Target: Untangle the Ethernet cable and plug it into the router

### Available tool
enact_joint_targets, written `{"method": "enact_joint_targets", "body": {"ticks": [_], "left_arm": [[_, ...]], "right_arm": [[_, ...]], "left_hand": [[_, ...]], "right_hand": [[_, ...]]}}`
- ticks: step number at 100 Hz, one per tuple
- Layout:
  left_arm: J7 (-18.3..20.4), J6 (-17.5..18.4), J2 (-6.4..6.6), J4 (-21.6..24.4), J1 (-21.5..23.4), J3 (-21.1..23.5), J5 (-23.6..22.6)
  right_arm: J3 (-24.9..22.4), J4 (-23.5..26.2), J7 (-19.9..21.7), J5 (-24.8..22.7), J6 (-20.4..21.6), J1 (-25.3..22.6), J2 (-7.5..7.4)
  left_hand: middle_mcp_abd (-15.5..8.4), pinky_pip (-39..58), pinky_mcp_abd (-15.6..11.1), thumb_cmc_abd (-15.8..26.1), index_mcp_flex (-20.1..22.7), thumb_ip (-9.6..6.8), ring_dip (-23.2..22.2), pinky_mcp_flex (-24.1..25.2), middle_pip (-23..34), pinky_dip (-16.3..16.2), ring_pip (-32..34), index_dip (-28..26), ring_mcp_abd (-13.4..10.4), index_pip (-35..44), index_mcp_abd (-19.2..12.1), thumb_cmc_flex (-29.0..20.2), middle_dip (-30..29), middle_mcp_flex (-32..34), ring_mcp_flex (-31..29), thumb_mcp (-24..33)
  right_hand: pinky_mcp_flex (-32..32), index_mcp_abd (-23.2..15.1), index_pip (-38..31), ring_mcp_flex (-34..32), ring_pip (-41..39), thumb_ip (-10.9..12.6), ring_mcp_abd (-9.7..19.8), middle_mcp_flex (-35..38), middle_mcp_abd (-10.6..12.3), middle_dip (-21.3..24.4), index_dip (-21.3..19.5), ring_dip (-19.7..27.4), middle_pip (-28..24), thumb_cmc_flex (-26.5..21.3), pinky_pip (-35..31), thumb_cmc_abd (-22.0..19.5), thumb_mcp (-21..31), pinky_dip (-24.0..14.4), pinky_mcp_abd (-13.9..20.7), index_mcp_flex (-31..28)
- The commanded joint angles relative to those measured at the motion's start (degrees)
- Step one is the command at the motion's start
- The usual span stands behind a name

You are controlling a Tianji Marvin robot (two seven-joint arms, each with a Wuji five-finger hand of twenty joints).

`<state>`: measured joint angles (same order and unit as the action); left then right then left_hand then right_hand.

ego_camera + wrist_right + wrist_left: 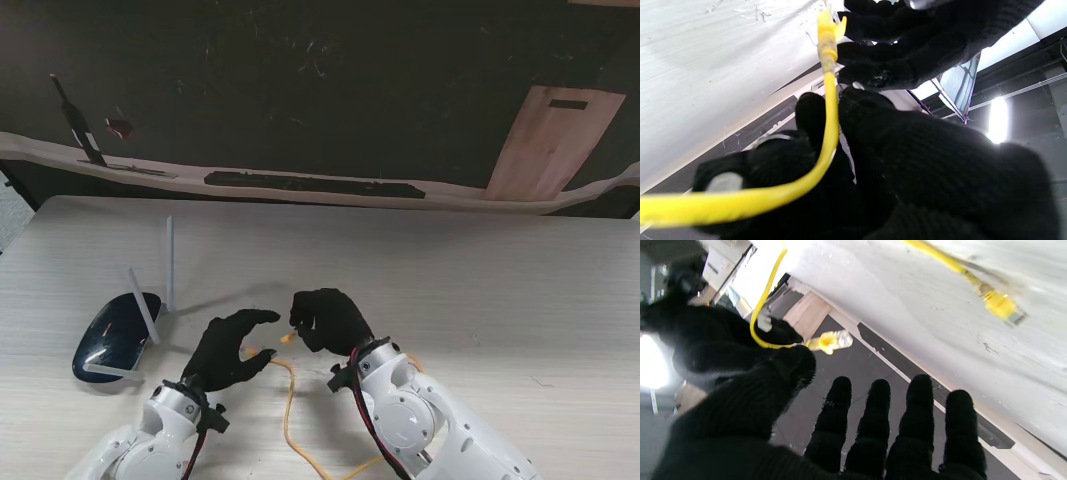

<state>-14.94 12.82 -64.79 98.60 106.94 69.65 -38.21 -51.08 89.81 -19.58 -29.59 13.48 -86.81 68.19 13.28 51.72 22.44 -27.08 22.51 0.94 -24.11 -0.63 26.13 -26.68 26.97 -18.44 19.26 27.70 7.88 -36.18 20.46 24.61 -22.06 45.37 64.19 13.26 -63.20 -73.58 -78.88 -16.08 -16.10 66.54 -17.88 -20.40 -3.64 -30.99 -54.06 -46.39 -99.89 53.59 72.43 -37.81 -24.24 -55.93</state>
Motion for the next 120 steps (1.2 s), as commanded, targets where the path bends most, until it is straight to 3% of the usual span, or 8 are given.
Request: {"method": "enact_joint_targets", "body": {"ticks": [1, 29, 83, 87, 90, 95, 105, 120], "left_arm": [[0.12, -0.41, 0.17, -0.76, -0.51, -1.02, -1.19], [-6.37, -5.16, 0.28, -3.28, -3.15, -5.26, -8.97], [-4.71, -8.68, 0.46, -4.89, -6.44, -9.96, -9.22], [-4.88, -8.71, 0.4, -5.16, -6.66, -10.25, -9.08], [-5.39, -8.61, 0.29, -5.47, -6.86, -10.52, -8.96], [-6.13, -8.34, 0.09, -5.76, -7.03, -10.76, -8.49], [-5.94, -7.61, -0.06, -5.52, -6.76, -10.45, -7.29], [-4.03, -6.37, -0.15, -4.29, -5.67, -9.17, -4.63]], "right_arm": [[0.01, 0.57, 0.88, 0.35, 0.32, -0.54, 0.22], [0.11, 0.59, 1.27, 1.12, 0.55, -0.57, 0.26], [0.26, 0.24, 1.76, 1.84, 1.26, -0.46, 0.26], [0.26, 0.22, 1.76, 1.85, 1.26, -0.46, 0.26], [0.25, 0.2, 1.77, 1.84, 1.24, -0.46, 0.26], [0.25, 0.17, 1.78, 1.84, 1.17, -0.46, 0.26], [0.24, -0.02, 1.65, 1.86, 0.84, -0.43, 0.31], [0.28, -0.34, 1.32, 1.81, 0.17, -0.33, 0.4]], "left_hand": [[-0.47, -0.93, -2.4, -1.96, -2.59, 1.91, 0.96, 1.1, -1.11, 0.73, -1.3, 0.89, -2.7, -1.63, -0.2, 2.22, -0.95, -2.4, 0.82, 1.23], [0.6, 3.43, -2.11, -2.22, -1.31, 3.37, 1.4, -3.47, 1.86, -1.36, 2.96, 0.57, -1.38, -0.57, 2.64, 2.41, 0.35, 4.96, -6.05, 3.29], [-0.07, 9.59, -1.59, 1.12, 7.07, 2.96, 0.63, -9.25, 6.02, -4.93, 9.3, -3.08, 0.97, 6.6, 2.73, -3.42, 2.44, 16.56, -15.74, 3.36], [-0.18, 10.6, -1.69, 2.56, 8.09, 3.0, 0.29, -10.0, 6.97, -5.55, 10.51, -3.86, 1.23, 8.02, 2.73, -5.33, 2.87, 18.33, -17.13, 1.72], [-0.37, 11.67, -1.72, 2.4, 9.35, 5.12, -0.01, -11.07, 8.11, -6.18, 11.89, -4.16, 1.65, 9.82, 2.25, -8.82, 3.31, 20.6, -19.09, -1.34], [-0.56, 12.93, -1.63, 1.77, 10.95, 6.45, -0.28, -12.46, 8.78, -6.95, 13.76, -3.66, 2.2, 13.21, 1.46, -13.77, 5.41, 24.25, -21.65, -5.9], [-1.01, 15.94, -0.62, 4.91, 15.12, 5.66, -1.03, -16.11, 12.7, -8.44, 19.02, -2.0, 4.02, 20.29, 1.06, -22.6, 7.93, 32.15, -27.82, -16.48], [-1.3, 19.76, 0.38, 7.09, 16.97, 5.4, -3.05, -19.75, 22.17, -10.08, 26.48, -1.61, 5.72, 21.81, 3.03, -24.2, 8.7, 35.63, -33.29, -20.1]], "right_hand": [[2.16, 1.1, 0.71, -1.2, -1.84, 1.02, 5.43, 1.71, -9.37, -1.12, -0.81, -1.01, -2.25, -1.97, -5.51, -0.18, 1.4, -1.2, 8.91, -1.11], [2.19, 1.13, 0.96, -1.2, -1.85, 0.99, 5.48, 1.63, -9.43, -1.19, -1.13, -0.96, -2.28, -2.06, -5.56, -0.27, 1.33, -1.41, 9.16, -1.17], [2.22, 1.06, 1.13, -1.22, -1.94, 0.97, 5.7, 1.59, -9.39, -1.22, -1.39, -0.93, -2.38, -2.09, -5.57, -0.42, 1.21, -1.67, 9.44, -1.22], [2.23, 1.06, 1.13, -1.19, -1.93, 0.97, 5.66, 1.59, -9.41, -1.22, -1.4, -0.92, -2.38, -2.07, -5.58, -0.45, 1.19, -1.69, 9.46, -1.22], [2.23, 1.06, 1.14, -1.19, -1.92, 0.96, 5.66, 1.58, -9.41, -1.21, -1.4, -0.91, -2.38, -2.06, -5.59, -0.43, 1.18, -1.7, 9.46, -1.23], [2.23, 0.99, 1.15, -1.2, -1.9, 0.97, 5.67, 1.58, -9.41, -1.21, -1.41, -0.9, -2.38, -2.06, -5.59, -0.45, 1.17, -1.72, 9.45, -1.21], [2.22, 1.01, 1.16, -1.22, -1.91, 0.95, 5.68, 1.59, -9.42, -1.21, -1.43, -0.89, -2.38, -2.04, -5.59, -0.43, 1.13, -1.75, 9.45, -1.18], [1.33, 0.49, 1.47, -1.12, 0.98, 0.97, 4.29, 1.22, -8.42, -0.3, -1.37, 0.64, -1.55, -2.03, -1.41, -0.77, 0.27, -0.27, 5.43, -0.85]]}}
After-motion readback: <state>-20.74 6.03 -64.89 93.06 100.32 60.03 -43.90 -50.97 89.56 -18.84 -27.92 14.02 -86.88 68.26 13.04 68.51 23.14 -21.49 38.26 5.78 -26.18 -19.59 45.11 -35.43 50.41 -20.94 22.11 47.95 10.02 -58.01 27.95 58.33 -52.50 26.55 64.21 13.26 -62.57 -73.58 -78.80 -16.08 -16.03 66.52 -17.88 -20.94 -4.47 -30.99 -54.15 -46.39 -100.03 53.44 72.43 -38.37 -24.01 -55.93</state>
